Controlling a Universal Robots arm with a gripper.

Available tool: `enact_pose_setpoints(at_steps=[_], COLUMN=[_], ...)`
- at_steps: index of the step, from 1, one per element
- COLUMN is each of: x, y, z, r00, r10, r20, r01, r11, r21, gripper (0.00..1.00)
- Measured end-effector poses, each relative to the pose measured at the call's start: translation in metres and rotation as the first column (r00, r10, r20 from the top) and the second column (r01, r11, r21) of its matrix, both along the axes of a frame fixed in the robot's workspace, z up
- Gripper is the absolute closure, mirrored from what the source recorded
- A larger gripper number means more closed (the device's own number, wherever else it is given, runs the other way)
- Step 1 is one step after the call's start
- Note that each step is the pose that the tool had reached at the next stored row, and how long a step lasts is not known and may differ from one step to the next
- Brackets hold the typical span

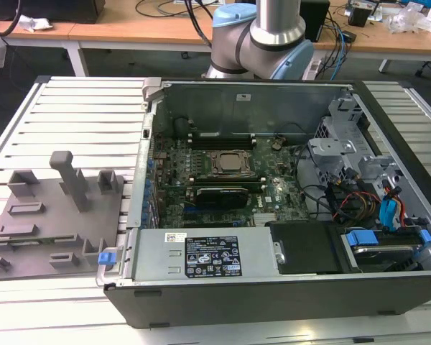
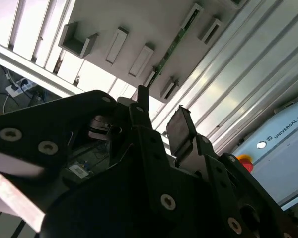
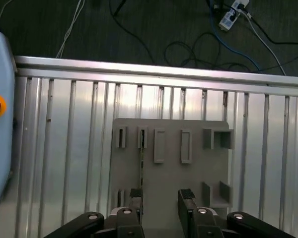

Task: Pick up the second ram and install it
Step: 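Pick up the second ram and move it above second insertion slot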

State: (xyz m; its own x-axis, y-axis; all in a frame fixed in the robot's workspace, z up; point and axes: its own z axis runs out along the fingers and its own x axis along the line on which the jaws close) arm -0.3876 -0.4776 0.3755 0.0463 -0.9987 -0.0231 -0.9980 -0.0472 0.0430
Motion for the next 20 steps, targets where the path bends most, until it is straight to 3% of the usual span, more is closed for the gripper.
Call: enact_pose_setpoints(at_steps=[2, 8, 9, 11, 20], x=[0.000, 0.001, 0.002, 0.003, 0.002], y=[-0.0001, -0.0012, -0.0014, -0.0014, -0.0014], z=[-0.0004, -0.0017, -0.0110, -0.0191, -0.0258], r00=[0.9989, 0.9988, 0.9988, 0.9988, 0.9988], r10=[-0.048, -0.050, -0.049, -0.049, -0.049], r20=[0.0000, -0.0001, -0.0006, -0.0006, -0.0005], r01=[0.048, 0.050, 0.049, 0.049, 0.049], r11=[0.9989, 0.9988, 0.9988, 0.9988, 0.9988], r21=[-0.0001, 0.0001, 0.0000, 0.0000, 0.0000], gripper=[0.58, 0.58, 0.58, 0.58, 0.58])
